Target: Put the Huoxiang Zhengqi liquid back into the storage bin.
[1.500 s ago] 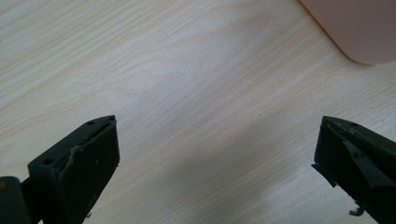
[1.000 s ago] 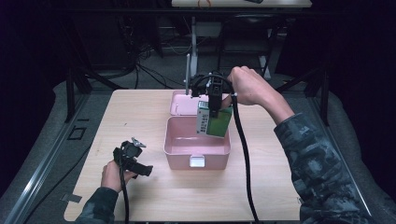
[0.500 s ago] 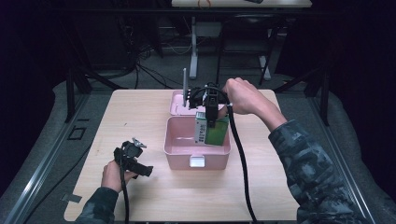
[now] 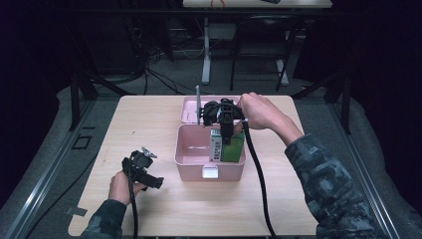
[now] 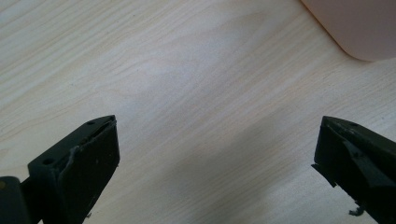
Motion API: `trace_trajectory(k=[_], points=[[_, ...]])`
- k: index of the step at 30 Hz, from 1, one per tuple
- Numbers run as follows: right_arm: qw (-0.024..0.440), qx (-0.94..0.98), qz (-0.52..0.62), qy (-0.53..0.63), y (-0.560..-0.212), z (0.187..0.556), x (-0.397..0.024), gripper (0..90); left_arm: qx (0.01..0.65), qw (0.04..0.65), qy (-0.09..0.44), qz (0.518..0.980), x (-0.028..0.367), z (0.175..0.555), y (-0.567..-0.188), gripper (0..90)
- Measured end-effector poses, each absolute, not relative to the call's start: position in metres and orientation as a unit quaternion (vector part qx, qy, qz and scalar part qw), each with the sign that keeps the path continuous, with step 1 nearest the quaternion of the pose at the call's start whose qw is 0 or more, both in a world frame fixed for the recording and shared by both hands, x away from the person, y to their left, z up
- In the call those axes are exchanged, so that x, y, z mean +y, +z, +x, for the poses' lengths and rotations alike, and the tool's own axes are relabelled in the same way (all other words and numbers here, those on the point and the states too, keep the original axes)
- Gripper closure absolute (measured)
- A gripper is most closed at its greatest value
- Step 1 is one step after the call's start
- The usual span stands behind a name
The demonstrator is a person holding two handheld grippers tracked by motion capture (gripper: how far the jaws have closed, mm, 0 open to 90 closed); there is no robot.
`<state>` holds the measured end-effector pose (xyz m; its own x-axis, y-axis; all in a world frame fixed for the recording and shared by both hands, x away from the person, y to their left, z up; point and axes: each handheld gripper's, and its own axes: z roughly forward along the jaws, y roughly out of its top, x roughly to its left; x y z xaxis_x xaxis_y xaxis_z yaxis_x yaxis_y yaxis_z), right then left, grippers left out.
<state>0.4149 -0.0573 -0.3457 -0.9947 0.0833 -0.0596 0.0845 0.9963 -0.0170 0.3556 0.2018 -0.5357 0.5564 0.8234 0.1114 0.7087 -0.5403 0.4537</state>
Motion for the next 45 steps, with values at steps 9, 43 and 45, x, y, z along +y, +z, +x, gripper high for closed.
trace_trajectory(k=[9,43,45], points=[[0.019,0.999,0.04,-0.013,-0.362,0.415,-0.059,62.9,0.444,0.179,0.155,0.864,0.201,0.356,-0.537,0.3],[-0.008,0.999,0.026,-0.033,-0.401,0.415,-0.061,62.9,0.442,0.174,0.155,0.866,0.2,0.356,-0.537,0.3],[-0.009,0.999,0.025,-0.036,-0.402,0.415,-0.061,62.9,0.442,0.174,0.155,0.866,0.2,0.356,-0.537,0.3]])
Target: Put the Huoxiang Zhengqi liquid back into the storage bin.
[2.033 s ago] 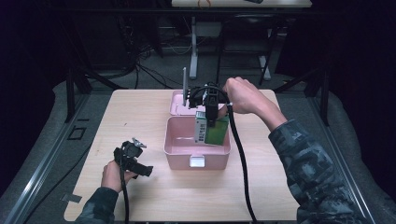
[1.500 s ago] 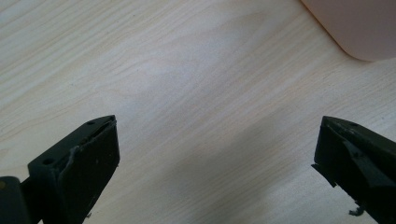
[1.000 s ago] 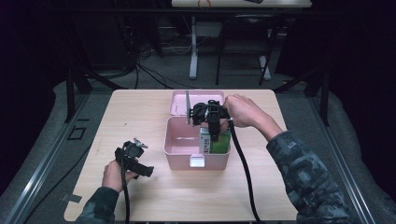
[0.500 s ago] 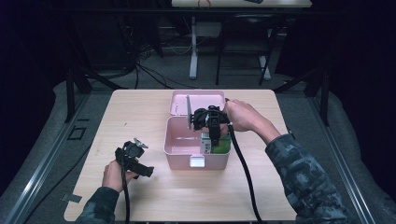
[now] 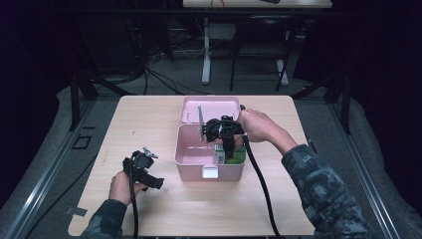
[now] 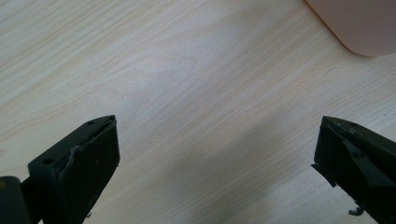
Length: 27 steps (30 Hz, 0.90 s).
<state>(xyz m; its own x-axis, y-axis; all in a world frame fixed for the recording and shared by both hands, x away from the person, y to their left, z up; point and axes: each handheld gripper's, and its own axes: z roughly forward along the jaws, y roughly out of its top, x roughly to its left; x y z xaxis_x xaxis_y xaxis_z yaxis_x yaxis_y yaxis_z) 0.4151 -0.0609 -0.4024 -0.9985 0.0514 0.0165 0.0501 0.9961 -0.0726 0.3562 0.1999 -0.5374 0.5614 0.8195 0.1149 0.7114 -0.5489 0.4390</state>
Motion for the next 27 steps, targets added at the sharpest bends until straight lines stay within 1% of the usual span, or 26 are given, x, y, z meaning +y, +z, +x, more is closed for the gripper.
trace_trajectory(k=[27], points=[[0.028,-0.998,-0.035,0.043,-0.424,0.421,-0.062,62.4,0.442,0.174,0.155,0.866,0.2,0.356,-0.538,0.3]])
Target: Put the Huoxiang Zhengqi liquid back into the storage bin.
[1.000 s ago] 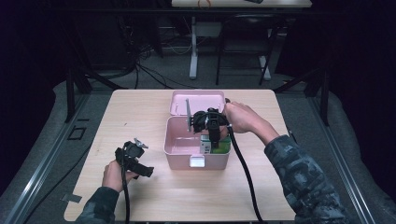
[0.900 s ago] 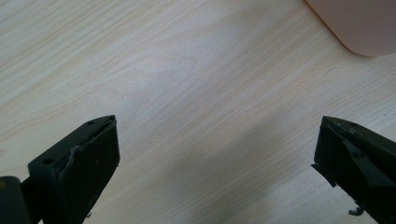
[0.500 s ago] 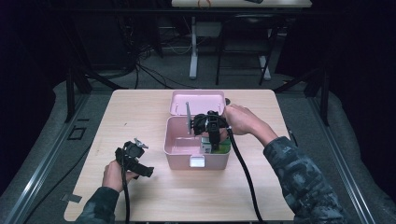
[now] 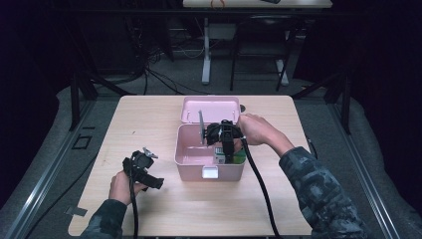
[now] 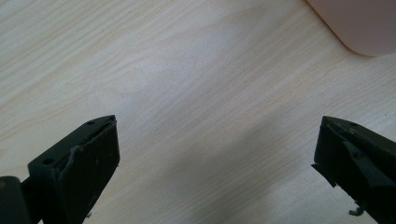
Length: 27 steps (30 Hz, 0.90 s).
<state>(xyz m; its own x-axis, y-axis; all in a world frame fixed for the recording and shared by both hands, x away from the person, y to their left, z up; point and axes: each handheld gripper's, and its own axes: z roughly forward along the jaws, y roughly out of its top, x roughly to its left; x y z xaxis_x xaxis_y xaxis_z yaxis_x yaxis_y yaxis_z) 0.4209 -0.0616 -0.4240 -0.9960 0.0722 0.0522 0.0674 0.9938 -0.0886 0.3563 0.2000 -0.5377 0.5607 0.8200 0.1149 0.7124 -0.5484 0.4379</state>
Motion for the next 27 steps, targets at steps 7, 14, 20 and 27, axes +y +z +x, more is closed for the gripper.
trace_trajectory(k=[7,14,20,27], points=[[0.029,-0.998,-0.036,0.042,-0.4265,0.4227,-0.0622,62.3,0.441,0.173,0.155,0.867,0.1999,0.3564,-0.5377,0.3],[0.031,-0.998,-0.038,0.043,-0.4273,0.4227,-0.0618,62.0,0.441,0.173,0.155,0.867,0.1998,0.3564,-0.5379,0.3],[0.036,-0.998,-0.044,0.036,-0.4273,0.4237,-0.0628,59.8,0.441,0.173,0.155,0.867,0.1999,0.3565,-0.5379,0.3],[0.037,-0.998,-0.054,0.025,-0.4233,0.425,-0.0653,56.8,0.441,0.173,0.154,0.867,0.1997,0.3564,-0.5378,0.3]])
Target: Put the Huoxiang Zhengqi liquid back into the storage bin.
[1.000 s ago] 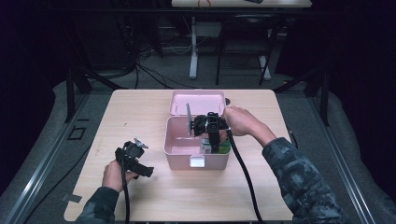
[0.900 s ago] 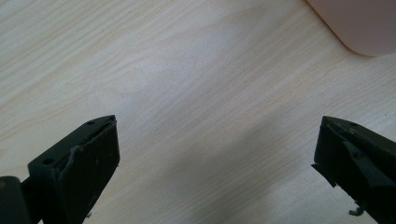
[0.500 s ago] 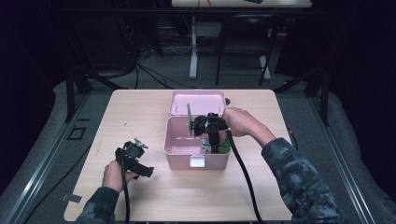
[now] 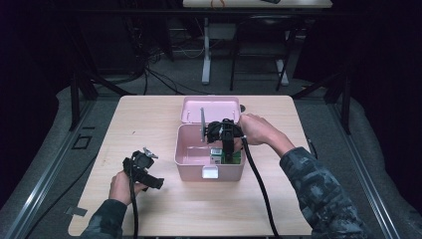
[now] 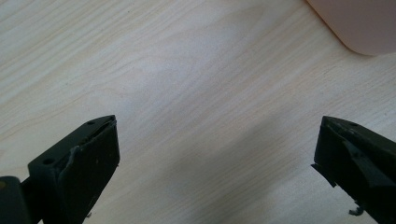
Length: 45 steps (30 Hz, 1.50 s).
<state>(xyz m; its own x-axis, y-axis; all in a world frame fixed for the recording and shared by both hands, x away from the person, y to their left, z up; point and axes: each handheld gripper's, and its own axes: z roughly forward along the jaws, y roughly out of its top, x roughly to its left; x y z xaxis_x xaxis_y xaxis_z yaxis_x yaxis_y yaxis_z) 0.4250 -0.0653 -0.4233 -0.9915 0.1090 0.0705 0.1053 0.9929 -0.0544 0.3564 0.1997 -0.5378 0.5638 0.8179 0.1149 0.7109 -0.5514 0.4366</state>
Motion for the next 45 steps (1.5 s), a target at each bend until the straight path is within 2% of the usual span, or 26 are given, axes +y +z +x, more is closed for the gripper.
trace_trajectory(k=[4,7,8,12,14,19,24,32,45], points=[[0.039,-0.997,-0.062,0.011,-0.421,0.426,-0.07,54.0,0.442,0.175,0.154,0.866,0.2,0.356,-0.538,0.3],[0.035,-0.997,-0.075,0.002,-0.418,0.427,-0.075,44.7,0.441,0.175,0.154,0.867,0.2,0.356,-0.538,0.3],[0.035,-0.997,-0.075,0.002,-0.418,0.427,-0.075,44.7,0.441,0.175,0.153,0.867,0.2,0.357,-0.538,0.3],[0.034,-0.995,-0.093,-0.021,-0.415,0.428,-0.083,34.7,0.442,0.177,0.152,0.866,0.2,0.357,-0.537,0.3],[0.042,-0.993,-0.101,-0.037,-0.414,0.429,-0.087,26.7,0.442,0.179,0.151,0.866,0.2,0.357,-0.537,0.3],[0.034,-0.989,-0.122,-0.07,-0.409,0.429,-0.095,16.2,0.444,0.181,0.147,0.865,0.2,0.357,-0.537,0.3],[0.028,-0.983,-0.145,-0.111,-0.403,0.427,-0.105,13.5,0.447,0.182,0.146,0.864,0.201,0.357,-0.535,0.3],[0.014,-0.969,-0.184,-0.164,-0.398,0.428,-0.123,0.3,0.447,0.187,0.145,0.863,0.2,0.357,-0.53,0.3],[-0.018,-0.946,-0.235,-0.22,-0.394,0.429,-0.151,0.0,0.449,0.195,0.147,0.86,0.202,0.358,-0.523,0.3]])
